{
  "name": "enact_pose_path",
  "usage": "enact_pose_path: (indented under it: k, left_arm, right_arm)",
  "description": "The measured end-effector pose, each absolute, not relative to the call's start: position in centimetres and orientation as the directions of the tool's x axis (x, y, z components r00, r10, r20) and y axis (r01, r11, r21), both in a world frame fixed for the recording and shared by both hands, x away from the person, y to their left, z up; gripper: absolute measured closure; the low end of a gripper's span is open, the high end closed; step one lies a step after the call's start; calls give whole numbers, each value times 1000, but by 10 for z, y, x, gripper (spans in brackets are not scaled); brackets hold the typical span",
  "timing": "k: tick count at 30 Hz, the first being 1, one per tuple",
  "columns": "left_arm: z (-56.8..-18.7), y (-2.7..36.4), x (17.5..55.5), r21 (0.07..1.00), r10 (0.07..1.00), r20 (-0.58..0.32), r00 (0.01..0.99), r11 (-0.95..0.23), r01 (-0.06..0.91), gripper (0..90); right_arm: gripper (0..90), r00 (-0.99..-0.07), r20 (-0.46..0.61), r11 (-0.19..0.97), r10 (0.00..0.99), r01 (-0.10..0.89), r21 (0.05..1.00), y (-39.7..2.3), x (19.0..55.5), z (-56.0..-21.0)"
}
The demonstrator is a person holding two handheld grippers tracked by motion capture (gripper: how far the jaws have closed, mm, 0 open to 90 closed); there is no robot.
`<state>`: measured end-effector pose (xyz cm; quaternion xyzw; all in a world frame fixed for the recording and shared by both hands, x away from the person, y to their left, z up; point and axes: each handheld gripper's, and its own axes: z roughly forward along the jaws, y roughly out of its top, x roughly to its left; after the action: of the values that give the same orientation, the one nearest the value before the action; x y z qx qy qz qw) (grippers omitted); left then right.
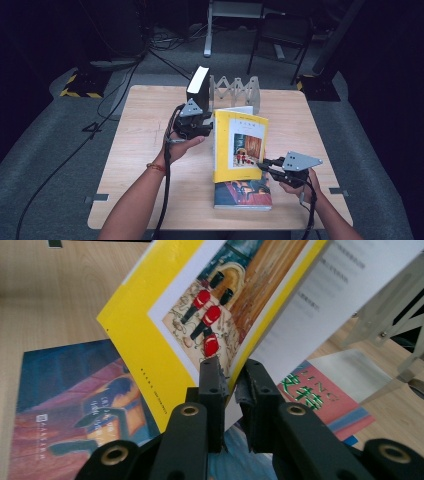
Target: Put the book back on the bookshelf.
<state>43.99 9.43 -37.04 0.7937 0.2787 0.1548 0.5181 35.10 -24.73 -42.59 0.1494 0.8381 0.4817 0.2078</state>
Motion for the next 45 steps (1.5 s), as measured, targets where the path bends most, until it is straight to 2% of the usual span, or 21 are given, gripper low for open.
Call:
enact_pose_path:
  k: [4,9,20,23,34,45]
  left_arm:
    - [-367,94,425,915,600,8,800,-327,236,501]
    - [-371,100,416,917,610,10,792,-321,236,401]
    - [-393,106,386,884,583,57,810,-407,230,325]
    - [-402,107,372,876,580,40,813,-413,251,349]
    - [-433,111,352,821,547,9,837,-482,306,296]
    - [-467,94,325,765,455,-69,888,-547,339,274]
  right_arm:
    - [828,-863,-233,494,449,22,869,-249,346,-429]
    - [840,-871,-222,481,439,19,876,-250,342,-429]
    - [849,-870,-237,476,432,-3,880,-252,331,-430]
    - [852,-871,-238,479,430,-4,878,-252,331,-430]
    - [855,-875,-237,480,423,-6,877,-253,329,-431]
    - [857,-884,-233,489,404,-6,872,-255,328,-430]
